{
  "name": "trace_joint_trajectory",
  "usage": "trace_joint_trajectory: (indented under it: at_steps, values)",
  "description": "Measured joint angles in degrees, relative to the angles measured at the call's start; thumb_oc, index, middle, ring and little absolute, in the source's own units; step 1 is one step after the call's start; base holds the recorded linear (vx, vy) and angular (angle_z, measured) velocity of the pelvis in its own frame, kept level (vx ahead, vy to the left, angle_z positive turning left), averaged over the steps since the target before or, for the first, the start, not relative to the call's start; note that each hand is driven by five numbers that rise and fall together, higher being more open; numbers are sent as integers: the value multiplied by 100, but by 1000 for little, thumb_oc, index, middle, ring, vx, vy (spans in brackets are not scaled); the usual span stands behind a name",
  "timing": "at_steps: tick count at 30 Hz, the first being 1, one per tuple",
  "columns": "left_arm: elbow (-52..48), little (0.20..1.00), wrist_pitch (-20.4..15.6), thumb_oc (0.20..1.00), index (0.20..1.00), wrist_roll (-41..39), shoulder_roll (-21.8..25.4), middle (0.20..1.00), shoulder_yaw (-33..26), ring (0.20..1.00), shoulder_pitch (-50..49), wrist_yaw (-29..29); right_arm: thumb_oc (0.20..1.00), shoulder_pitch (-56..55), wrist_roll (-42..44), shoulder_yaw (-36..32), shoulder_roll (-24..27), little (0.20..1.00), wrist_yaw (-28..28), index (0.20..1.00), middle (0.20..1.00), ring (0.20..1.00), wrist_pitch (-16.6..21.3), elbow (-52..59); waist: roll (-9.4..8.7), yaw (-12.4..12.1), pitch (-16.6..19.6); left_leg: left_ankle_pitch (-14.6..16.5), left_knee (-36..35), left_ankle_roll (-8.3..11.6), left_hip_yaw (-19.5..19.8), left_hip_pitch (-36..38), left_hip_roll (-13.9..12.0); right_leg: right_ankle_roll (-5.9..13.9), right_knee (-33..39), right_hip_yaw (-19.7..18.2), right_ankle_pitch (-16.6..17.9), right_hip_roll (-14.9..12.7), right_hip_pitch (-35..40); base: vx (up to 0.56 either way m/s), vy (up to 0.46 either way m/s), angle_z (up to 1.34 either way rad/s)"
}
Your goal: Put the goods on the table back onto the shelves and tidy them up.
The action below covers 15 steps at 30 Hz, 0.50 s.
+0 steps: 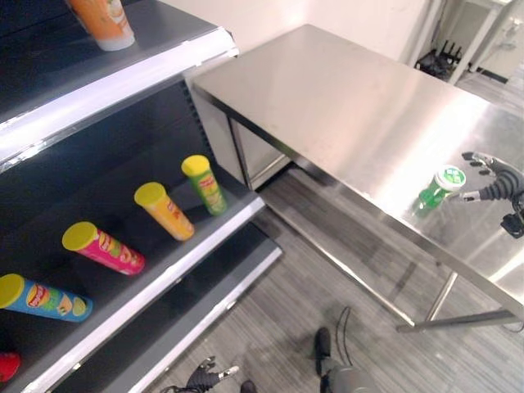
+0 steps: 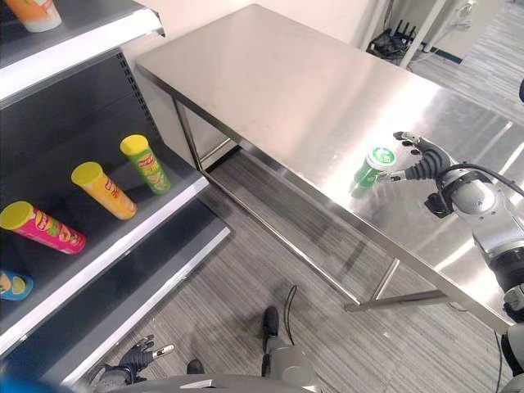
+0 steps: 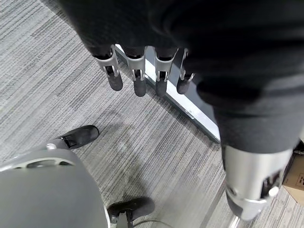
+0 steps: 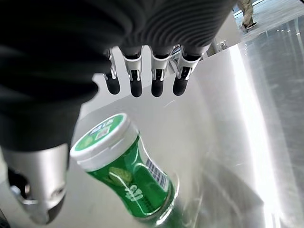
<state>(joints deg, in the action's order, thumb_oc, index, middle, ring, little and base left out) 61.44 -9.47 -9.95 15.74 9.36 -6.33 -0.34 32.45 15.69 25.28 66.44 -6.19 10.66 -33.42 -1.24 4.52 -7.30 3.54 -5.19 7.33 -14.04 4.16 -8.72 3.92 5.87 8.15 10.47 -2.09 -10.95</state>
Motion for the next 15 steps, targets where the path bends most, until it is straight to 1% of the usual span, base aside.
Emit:
trace_joint_trajectory:
  at_steps: [5, 10, 15]
  values:
    - [3, 1000, 0, 1000, 1000, 3, 9, 1000, 83, 1000, -9, 0, 1000, 36, -1, 1, 0, 1000, 85, 1000, 1000, 1000, -9, -126, 40, -19, 24, -16, 0, -21, 54, -115, 14, 7, 2, 60, -4, -30, -93, 3, -12, 7]
    - [-2, 1000, -1, 1000, 1000, 3, 14, 1000, 108, 1000, 32, -2, 1000, 251, -1, 72, 0, 1000, 101, 1000, 1000, 1000, -30, -143, 186, -26, 15, -21, 1, -15, 70, -200, 2, -29, -20, 83, 23, -17, -178, 0, 0, 0]
    - [-9, 1000, -2, 1000, 1000, 1, 15, 1000, 159, 1000, 58, -4, 1000, 446, -2, 239, -57, 1000, 109, 1000, 1000, 1000, -45, -396, 239, -32, -9, -21, 0, -15, 79, -207, -4, -4, 3, 97, 5, -15, -178, 0, 0, 0]
